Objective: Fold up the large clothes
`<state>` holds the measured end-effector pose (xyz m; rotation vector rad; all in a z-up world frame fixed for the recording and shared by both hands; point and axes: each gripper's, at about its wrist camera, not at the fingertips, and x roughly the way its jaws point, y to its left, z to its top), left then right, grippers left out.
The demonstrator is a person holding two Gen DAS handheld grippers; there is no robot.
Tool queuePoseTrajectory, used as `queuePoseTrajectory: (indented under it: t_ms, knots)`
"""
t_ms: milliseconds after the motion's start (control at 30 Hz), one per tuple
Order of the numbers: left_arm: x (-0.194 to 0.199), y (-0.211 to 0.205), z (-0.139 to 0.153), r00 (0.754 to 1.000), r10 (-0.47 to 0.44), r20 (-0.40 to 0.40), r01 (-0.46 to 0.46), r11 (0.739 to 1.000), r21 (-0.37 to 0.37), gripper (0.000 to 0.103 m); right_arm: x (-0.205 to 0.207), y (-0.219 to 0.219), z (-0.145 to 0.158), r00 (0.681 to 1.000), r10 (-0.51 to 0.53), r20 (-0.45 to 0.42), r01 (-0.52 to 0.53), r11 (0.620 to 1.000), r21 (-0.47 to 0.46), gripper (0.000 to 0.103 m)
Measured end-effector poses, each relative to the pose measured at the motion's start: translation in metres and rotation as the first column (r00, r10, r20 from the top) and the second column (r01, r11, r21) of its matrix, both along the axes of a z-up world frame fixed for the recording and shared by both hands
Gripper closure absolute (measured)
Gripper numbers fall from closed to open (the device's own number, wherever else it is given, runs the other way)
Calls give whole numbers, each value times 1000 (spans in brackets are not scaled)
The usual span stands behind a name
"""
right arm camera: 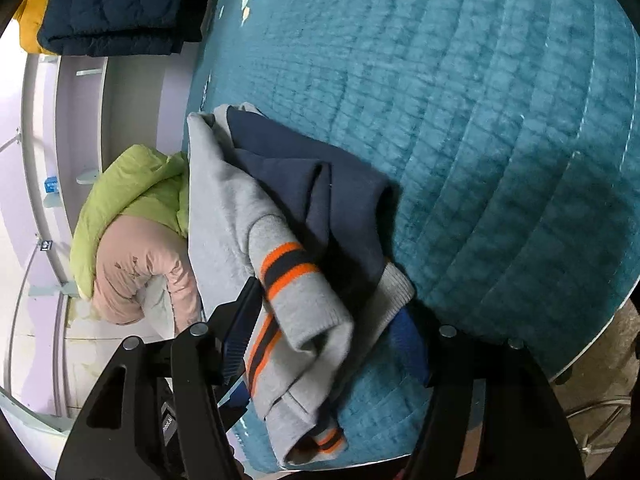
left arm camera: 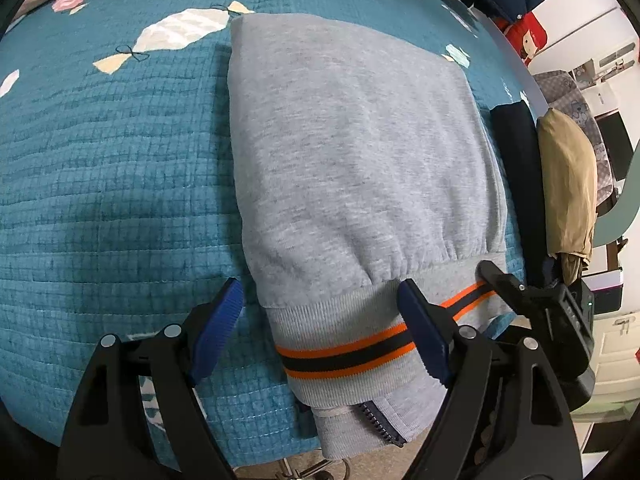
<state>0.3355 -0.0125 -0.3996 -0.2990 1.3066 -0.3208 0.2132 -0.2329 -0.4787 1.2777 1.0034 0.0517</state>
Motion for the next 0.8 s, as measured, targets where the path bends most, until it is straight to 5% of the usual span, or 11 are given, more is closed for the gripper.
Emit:
queuePoseTrajectory:
  t_ms: [33,67,367,533,633,800]
  knots:
    - [0,1,1,1000,1,2,-1,1000,-2,23,2,1,6,999,22,35,-21,1000,-17,74]
    - [0,3,2,1000,1,4,-1,1000,-3,23,4,2,12,998,38,53,-36,999,-35,83]
    - [23,29,40,997,23,69,-21,999,-30,23,12,-20,66,982,122,143,-98,981,-168,88]
    - [49,30,61,994,-16,104,17,1000,-7,23,38,-76,72,987,154,45,-134,948,-290,88]
    - [73,14,65,990,-79,116,80,997,-3,22,58,-89,72,971,238,-2,-217,884,-413,88]
    - [131,-29,44,982,-180,51,183,982,-51,21,67,-88,68,960,280,-18,-259,859,-442,88]
